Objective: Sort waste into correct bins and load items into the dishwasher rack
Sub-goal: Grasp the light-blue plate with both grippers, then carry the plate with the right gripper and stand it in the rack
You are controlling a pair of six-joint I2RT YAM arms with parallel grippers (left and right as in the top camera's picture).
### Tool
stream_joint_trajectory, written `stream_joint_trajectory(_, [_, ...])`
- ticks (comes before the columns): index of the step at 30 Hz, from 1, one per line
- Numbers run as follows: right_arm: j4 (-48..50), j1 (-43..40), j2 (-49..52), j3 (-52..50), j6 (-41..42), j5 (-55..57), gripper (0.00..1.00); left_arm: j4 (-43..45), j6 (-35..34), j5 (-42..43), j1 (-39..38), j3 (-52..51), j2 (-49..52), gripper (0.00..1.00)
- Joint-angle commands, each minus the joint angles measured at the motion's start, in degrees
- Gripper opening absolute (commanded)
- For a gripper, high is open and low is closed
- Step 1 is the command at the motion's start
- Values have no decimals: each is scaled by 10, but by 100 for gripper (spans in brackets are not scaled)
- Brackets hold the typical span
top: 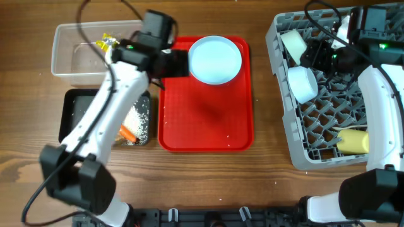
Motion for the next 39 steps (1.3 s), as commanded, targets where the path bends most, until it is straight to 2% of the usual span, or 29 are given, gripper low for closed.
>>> stream_joint_trajectory(1, [47, 26, 1, -30, -4, -74, 87, 34, 4, 5, -35, 3, 62, 89])
stream_joint_trajectory(6, [232, 147, 38, -72, 76, -75, 81, 27, -1, 5, -43, 3, 109, 88])
stream_joint_trajectory(9, [282, 194, 97, -72, 108, -70, 78, 16, -1, 5, -43, 3, 110, 83])
stream_joint_trajectory(14, [316, 214, 203, -72, 162, -77, 69, -4, -1, 5, -43, 3, 110, 81])
stream_joint_trajectory(19, [322, 214, 262, -72, 162, -70, 63, -7, -1, 5, -43, 3, 110, 81])
stream_joint_trajectory(22, [329, 214, 280, -72, 162, -54, 55, -7, -1, 5, -43, 3, 110, 81])
stream_joint_trajectory(25, [336, 214, 299, -72, 162, -53, 39, -9, -1, 5, -43, 3, 110, 81])
stream_joint_trajectory(26, [337, 214, 300, -72, 162, -53, 32, -9, -1, 5, -43, 3, 110, 82])
stream_joint_trajectory(28, [342, 214, 300, -72, 161, -44, 9, -9, -1, 5, -43, 3, 110, 83])
stream_joint_trajectory(29, [344, 214, 300, -72, 160, -37, 4, -9, -1, 5, -43, 3, 110, 83])
stream_joint_trajectory(33, [348, 214, 300, -72, 154, 4, 4, -9, -1, 5, -43, 3, 110, 86])
stream_joint_trajectory(37, [348, 204, 289, -69, 110, 4, 4, -13, -1, 5, -43, 3, 110, 89])
stream_joint_trajectory(38, [347, 197, 277, -65, 99, 4, 4, -13, -1, 5, -43, 3, 110, 98])
stream_joint_trajectory(39, [339, 187, 259, -56, 97, 12, 4, -13, -1, 5, -43, 3, 110, 100])
